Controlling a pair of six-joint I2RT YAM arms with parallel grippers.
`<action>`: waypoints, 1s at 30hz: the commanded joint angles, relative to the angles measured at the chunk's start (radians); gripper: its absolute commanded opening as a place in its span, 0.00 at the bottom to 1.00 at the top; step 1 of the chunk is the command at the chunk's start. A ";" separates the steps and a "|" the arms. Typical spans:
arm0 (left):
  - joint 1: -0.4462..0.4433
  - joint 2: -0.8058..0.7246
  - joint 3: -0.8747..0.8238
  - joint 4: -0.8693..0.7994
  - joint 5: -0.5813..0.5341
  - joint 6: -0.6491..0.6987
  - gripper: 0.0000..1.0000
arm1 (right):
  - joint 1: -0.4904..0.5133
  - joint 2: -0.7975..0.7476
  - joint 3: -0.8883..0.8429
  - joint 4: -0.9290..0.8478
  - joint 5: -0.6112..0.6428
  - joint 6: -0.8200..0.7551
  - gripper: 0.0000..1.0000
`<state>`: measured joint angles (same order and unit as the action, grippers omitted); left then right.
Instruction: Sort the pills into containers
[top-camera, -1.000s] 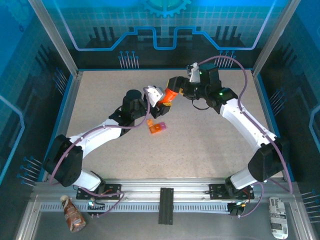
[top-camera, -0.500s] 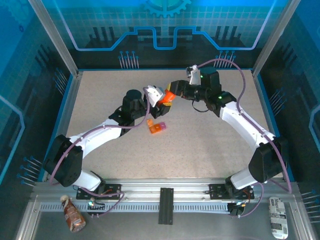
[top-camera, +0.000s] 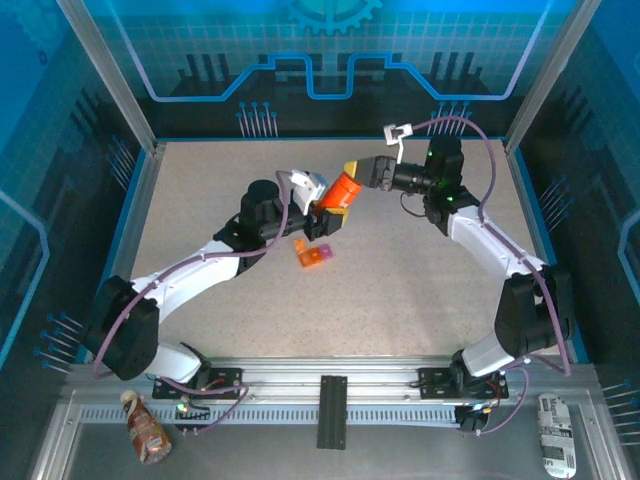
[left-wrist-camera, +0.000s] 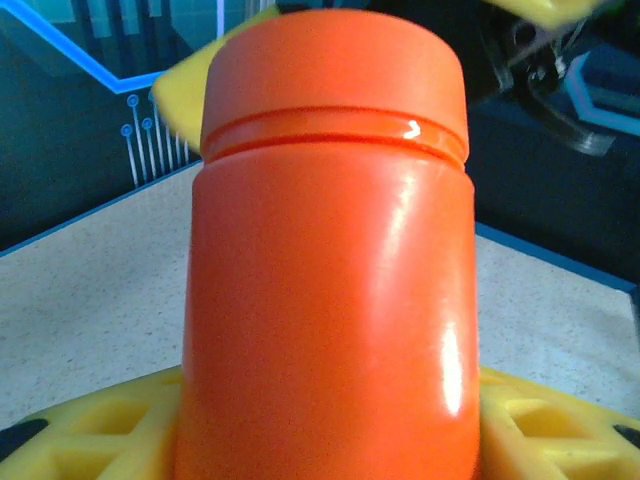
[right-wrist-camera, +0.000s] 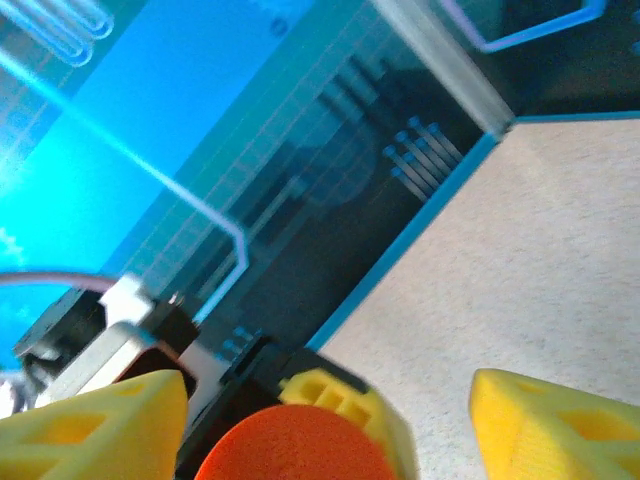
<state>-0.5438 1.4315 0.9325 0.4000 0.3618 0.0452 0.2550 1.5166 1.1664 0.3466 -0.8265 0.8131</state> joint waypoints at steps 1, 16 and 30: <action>-0.004 -0.013 -0.020 0.017 -0.142 0.121 0.00 | -0.016 -0.080 -0.011 -0.133 0.232 0.120 0.78; -0.023 0.062 0.011 0.056 -0.265 0.276 0.00 | 0.128 -0.098 0.085 -0.510 0.568 0.137 0.81; -0.037 0.072 0.026 0.054 -0.264 0.274 0.00 | 0.208 -0.024 0.140 -0.497 0.560 0.118 0.55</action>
<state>-0.5716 1.4982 0.9249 0.4068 0.1020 0.2985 0.4496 1.4899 1.2861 -0.1577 -0.2592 0.9356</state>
